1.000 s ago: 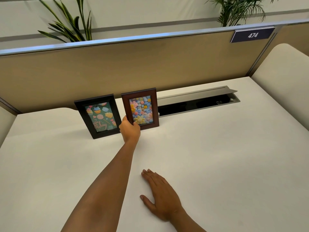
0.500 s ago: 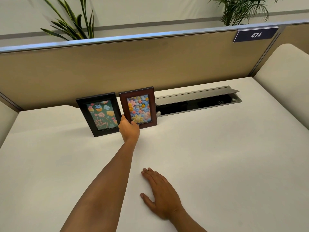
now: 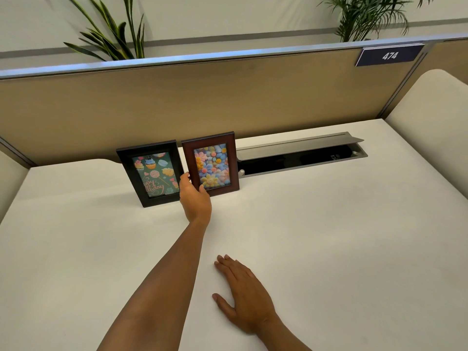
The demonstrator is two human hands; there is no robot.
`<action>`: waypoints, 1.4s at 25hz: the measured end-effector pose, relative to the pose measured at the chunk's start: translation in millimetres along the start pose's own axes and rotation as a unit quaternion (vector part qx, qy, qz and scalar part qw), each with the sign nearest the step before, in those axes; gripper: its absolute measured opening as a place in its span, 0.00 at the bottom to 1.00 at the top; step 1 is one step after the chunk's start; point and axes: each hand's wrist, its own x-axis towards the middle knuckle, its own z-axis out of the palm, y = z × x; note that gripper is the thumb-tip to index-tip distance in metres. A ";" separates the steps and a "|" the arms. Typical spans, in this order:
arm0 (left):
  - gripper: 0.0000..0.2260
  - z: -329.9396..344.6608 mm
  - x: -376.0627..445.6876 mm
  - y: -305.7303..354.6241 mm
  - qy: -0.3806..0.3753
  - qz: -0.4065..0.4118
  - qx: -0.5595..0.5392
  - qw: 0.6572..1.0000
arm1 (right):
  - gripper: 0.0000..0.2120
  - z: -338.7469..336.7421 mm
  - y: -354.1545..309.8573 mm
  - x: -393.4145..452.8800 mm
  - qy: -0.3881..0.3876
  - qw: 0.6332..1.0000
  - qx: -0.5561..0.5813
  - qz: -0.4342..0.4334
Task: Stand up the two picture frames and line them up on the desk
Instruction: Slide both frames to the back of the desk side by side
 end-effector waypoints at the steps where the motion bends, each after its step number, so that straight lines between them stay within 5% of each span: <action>1: 0.21 -0.6 -1.0 -0.4 0.004 0.017 -0.003 1.000 | 0.30 -0.3 -0.2 0.3 -0.002 1.000 -0.002 -0.002; 6: 0.21 -0.1 -18.1 -4.7 0.039 0.148 0.104 0.983 | 0.29 -1.1 -1.2 -0.2 0.013 1.000 0.006 -0.006; 10: 0.20 9.2 -49.8 -33.1 -0.109 0.331 0.252 0.903 | 0.29 -1.2 -1.6 0.6 0.018 1.000 0.013 -0.009; 16: 0.29 9.2 -50.4 -54.3 -0.217 0.336 0.388 0.831 | 0.28 2.6 1.6 0.7 0.019 1.000 0.001 -0.001; 35: 0.38 6.7 -49.3 -57.2 -0.237 0.272 0.351 0.864 | 0.28 5.7 1.3 -0.2 0.033 0.999 -0.009 0.001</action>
